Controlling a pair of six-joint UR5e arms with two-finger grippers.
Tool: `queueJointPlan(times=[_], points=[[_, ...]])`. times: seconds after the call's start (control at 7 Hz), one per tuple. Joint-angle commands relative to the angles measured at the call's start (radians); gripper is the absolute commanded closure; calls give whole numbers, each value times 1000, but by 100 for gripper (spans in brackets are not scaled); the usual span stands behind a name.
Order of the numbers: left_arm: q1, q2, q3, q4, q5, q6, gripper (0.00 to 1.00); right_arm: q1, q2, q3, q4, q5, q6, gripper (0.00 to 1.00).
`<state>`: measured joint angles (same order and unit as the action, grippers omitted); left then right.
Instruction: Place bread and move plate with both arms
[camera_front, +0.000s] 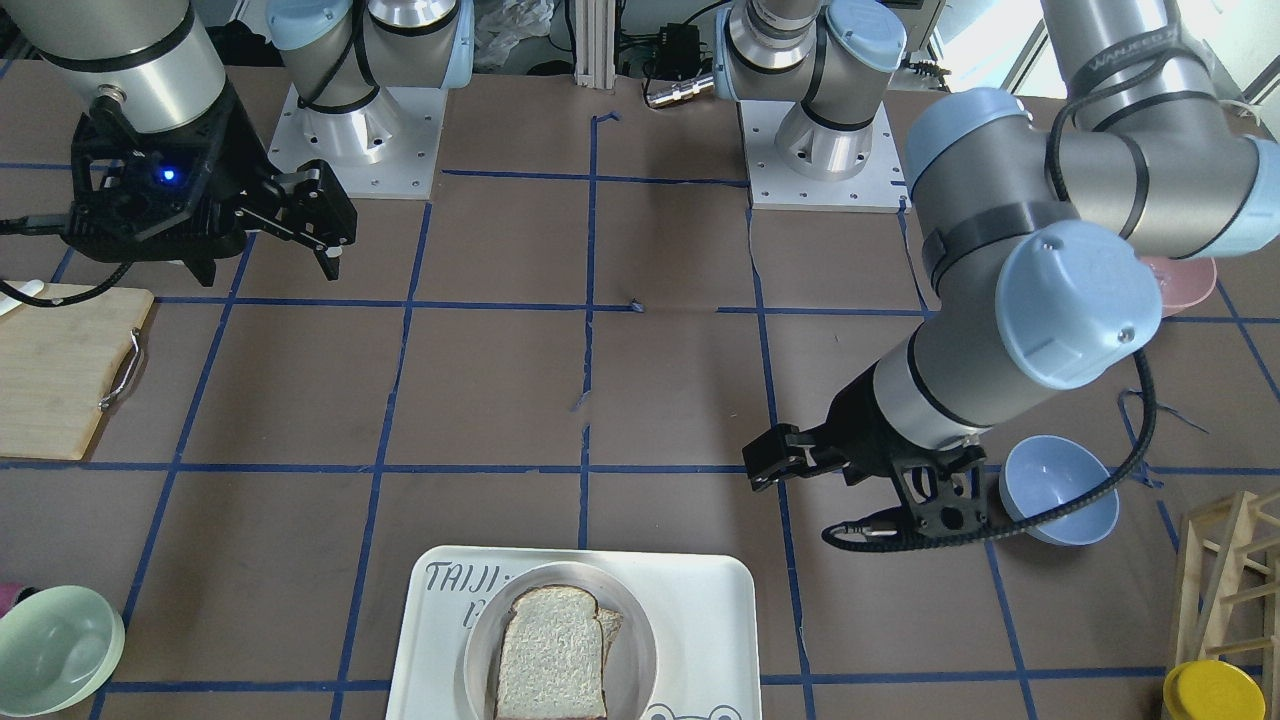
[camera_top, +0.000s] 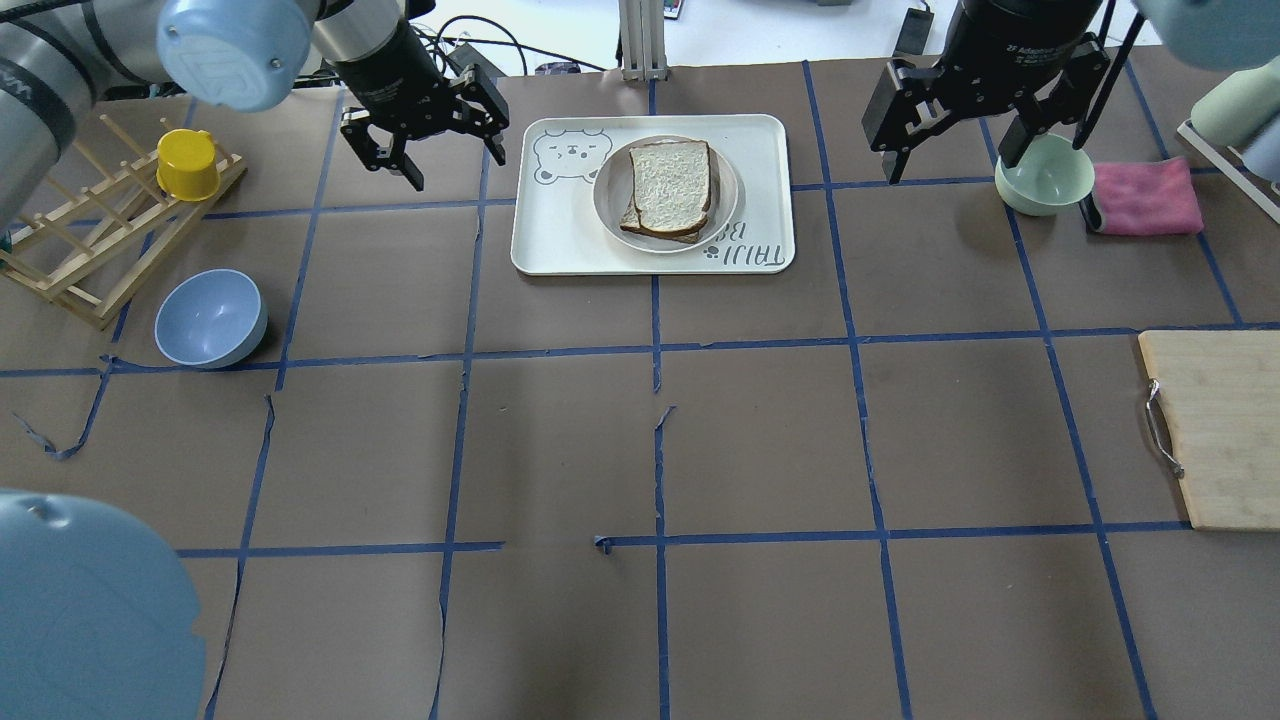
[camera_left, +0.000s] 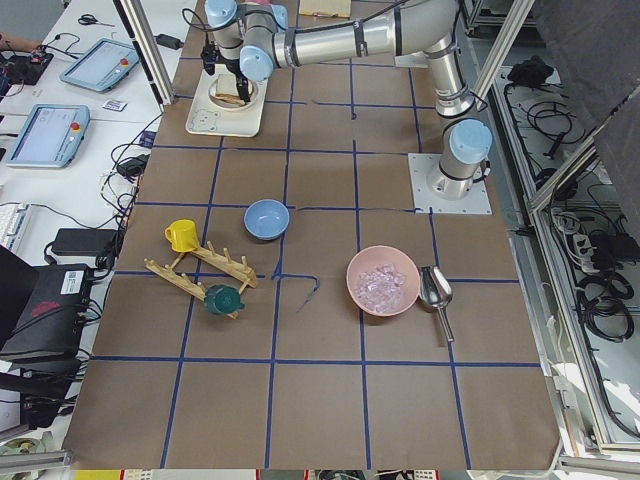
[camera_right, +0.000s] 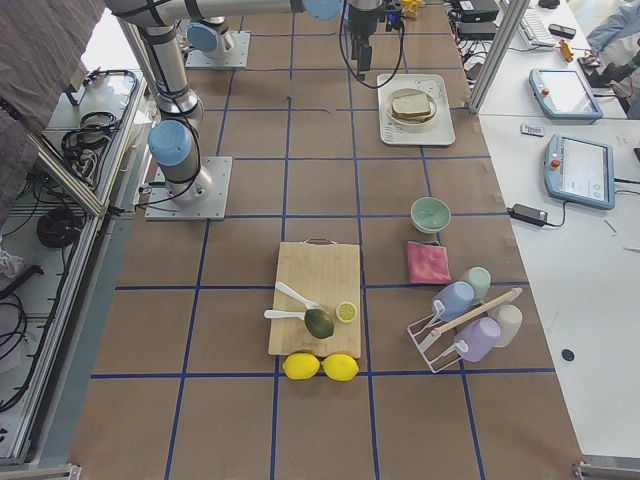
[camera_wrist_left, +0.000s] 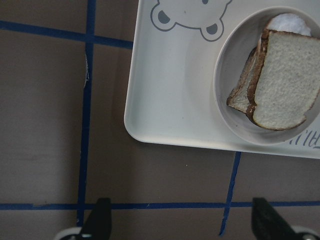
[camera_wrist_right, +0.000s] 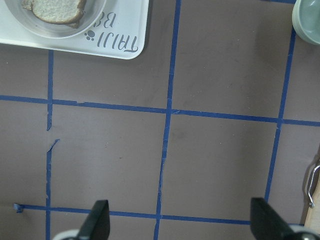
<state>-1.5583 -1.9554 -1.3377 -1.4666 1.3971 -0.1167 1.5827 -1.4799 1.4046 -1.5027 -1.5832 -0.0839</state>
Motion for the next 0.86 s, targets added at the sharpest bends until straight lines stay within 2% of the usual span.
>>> queueJointPlan(times=[0.0,0.14,0.43,0.57,0.71], points=[[6,143,-127,-15,109,12,0,2,0,1,-45,14,31,0],[4,197,-171,-15,146,12,0,2,0,1,-72,12,35,0],[4,288,-225,-32,141,0,0,2,0,2,-71,12,41,0],[3,321,-229,-117,143,0,0,2,3,2,-73,12,39,0],[3,354,-221,-129,143,0,0,2,1,2,-71,12,39,0]])
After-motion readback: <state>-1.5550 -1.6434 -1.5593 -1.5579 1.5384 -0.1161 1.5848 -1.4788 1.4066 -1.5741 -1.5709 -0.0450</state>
